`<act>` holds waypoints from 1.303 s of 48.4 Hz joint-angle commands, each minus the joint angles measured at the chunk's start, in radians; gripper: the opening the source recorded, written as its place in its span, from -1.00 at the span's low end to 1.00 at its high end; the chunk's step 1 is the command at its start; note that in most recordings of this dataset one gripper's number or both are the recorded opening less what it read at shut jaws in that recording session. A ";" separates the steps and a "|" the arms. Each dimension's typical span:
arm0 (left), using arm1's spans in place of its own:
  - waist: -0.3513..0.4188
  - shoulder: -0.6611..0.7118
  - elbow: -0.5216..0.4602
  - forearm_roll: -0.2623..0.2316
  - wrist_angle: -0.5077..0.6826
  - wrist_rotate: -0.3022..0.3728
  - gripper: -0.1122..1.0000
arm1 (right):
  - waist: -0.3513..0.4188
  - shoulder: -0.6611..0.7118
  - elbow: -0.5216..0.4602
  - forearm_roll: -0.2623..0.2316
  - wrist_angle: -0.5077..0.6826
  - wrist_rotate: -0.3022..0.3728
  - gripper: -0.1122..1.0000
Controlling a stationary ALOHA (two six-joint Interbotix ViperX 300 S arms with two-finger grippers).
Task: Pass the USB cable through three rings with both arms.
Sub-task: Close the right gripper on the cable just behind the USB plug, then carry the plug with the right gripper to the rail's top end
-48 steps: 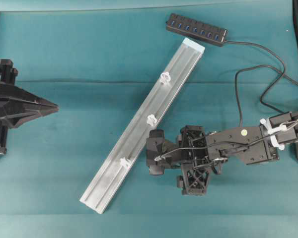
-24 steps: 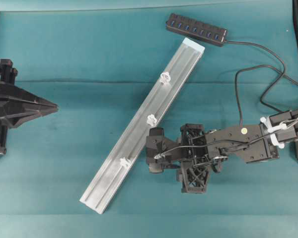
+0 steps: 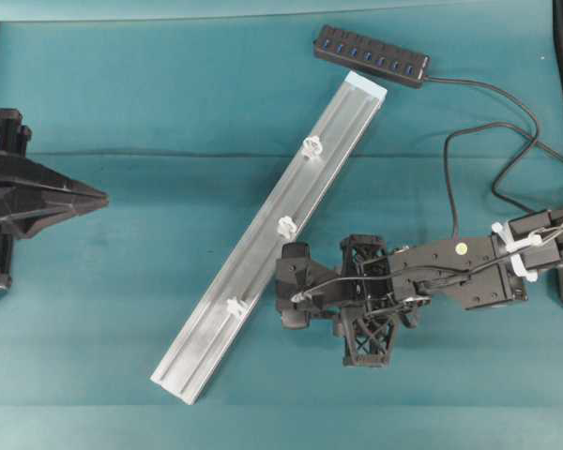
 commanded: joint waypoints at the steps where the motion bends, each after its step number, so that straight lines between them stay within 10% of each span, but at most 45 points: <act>1: 0.003 0.000 -0.018 0.002 -0.005 0.000 -0.80 | 0.025 0.026 0.000 0.008 -0.002 -0.009 -0.30; 10: 0.003 0.000 -0.018 0.002 -0.005 0.000 -0.80 | 0.029 0.028 -0.002 0.008 0.011 -0.009 -0.58; 47: 0.005 -0.003 -0.018 0.002 -0.005 0.000 -0.80 | -0.015 -0.089 -0.061 0.025 0.097 -0.018 -0.58; 63: 0.005 -0.003 -0.021 0.002 -0.005 -0.002 -0.80 | -0.132 -0.278 -0.121 0.104 0.337 -0.181 -0.58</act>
